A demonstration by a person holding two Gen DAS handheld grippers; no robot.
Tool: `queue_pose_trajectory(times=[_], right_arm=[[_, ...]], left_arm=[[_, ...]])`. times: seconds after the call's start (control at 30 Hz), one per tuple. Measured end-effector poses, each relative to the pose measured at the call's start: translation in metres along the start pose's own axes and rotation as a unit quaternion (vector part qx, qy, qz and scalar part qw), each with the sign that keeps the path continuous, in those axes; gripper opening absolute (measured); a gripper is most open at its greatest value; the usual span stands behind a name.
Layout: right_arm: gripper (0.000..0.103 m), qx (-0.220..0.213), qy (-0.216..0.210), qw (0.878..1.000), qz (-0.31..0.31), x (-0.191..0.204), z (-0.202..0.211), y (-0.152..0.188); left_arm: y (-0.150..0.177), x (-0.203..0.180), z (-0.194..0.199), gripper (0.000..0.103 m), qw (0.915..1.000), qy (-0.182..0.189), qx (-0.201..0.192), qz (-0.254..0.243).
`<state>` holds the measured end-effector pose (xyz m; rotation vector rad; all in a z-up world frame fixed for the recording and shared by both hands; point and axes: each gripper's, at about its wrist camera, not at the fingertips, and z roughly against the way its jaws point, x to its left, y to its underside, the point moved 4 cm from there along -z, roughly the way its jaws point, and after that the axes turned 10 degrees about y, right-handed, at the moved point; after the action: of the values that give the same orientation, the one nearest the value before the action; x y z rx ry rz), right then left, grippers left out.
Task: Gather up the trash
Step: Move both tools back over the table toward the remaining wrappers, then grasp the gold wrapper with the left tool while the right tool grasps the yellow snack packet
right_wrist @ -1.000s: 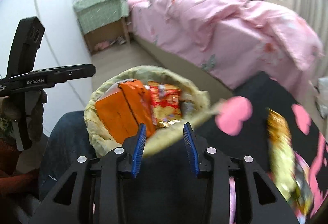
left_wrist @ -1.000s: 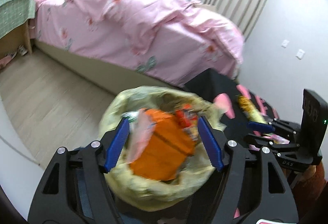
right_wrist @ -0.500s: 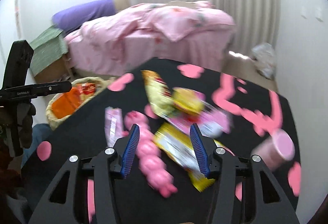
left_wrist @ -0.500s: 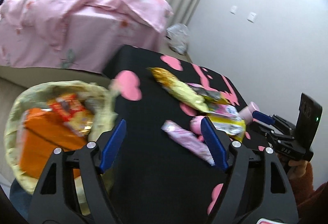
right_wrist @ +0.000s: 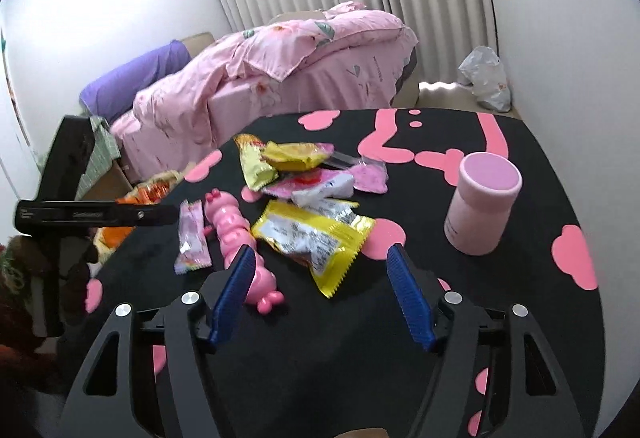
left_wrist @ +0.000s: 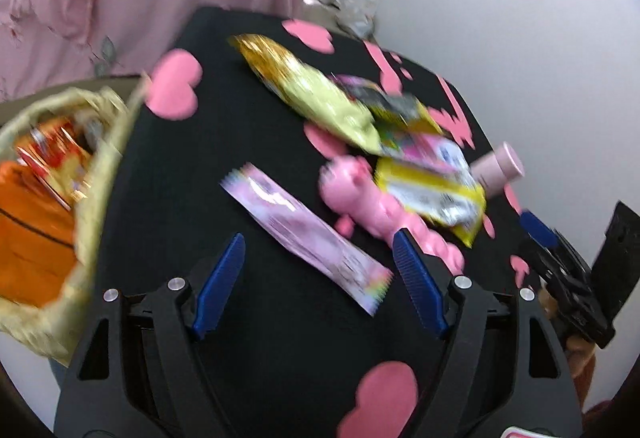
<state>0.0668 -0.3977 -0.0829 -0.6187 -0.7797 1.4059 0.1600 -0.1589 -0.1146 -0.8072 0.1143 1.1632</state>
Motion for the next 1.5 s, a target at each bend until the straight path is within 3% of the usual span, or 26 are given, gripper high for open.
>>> queue_pose_trajectory(times=[0.23, 0.37, 0.5, 0.57, 0.67, 0.77, 0.93, 1.0, 1.03, 1.1, 1.2, 1.37, 1.5], right_arm=[[0.065, 0.000, 0.033, 0.999, -0.009, -0.006, 0.005, 0.010], [0.065, 0.003, 0.032, 0.999, -0.007, -0.005, 0.009, 0.012], [0.065, 0.010, 0.031, 0.999, -0.001, -0.003, 0.005, 0.018], [0.065, 0.021, 0.035, 0.999, 0.005, 0.001, -0.001, 0.022], [0.065, 0.035, 0.016, 0.999, -0.007, 0.005, -0.006, 0.026], [0.065, 0.040, 0.022, 0.999, -0.010, 0.007, -0.008, 0.029], [0.065, 0.043, 0.029, 0.999, 0.004, 0.013, -0.004, 0.031], [0.065, 0.046, 0.027, 0.999, 0.006, 0.014, -0.005, 0.033], [0.065, 0.050, 0.024, 0.998, 0.006, 0.014, -0.007, 0.036], [0.065, 0.063, 0.024, 0.998, 0.008, 0.014, -0.013, 0.038], [0.065, 0.094, 0.024, 0.995, -0.011, 0.006, -0.023, 0.040], [0.065, 0.097, 0.047, 0.994, 0.021, 0.012, -0.024, 0.045], [0.066, 0.099, 0.069, 0.992, 0.043, 0.016, -0.025, 0.047]], left_arm=[[0.002, -0.011, -0.023, 0.059, 0.9962, -0.064, 0.010, -0.058], [0.010, -0.008, -0.015, 0.040, 0.9926, -0.088, 0.013, -0.082], [0.029, 0.003, 0.005, 0.036, 0.9911, -0.101, 0.009, -0.087], [0.034, 0.010, 0.016, 0.035, 0.9920, -0.100, 0.001, -0.077], [0.039, 0.014, 0.028, 0.035, 0.9959, -0.068, -0.007, -0.059], [0.044, 0.008, 0.036, 0.035, 0.9969, -0.042, -0.014, -0.065], [0.055, 0.002, 0.047, 0.036, 0.9967, -0.041, -0.019, -0.067], [0.052, -0.002, 0.054, 0.045, 0.9954, -0.042, -0.037, -0.078], [0.050, -0.004, 0.057, 0.048, 0.9947, -0.041, -0.050, -0.081], [0.037, -0.004, 0.061, 0.066, 0.9928, -0.024, -0.084, -0.082], [0.011, -0.002, 0.051, 0.067, 0.9928, -0.003, -0.089, -0.081], [-0.058, 0.000, 0.033, 0.067, 0.9921, -0.019, -0.099, -0.075], [-0.110, 0.024, -0.016, 0.066, 0.9969, -0.014, -0.075, 0.018]])
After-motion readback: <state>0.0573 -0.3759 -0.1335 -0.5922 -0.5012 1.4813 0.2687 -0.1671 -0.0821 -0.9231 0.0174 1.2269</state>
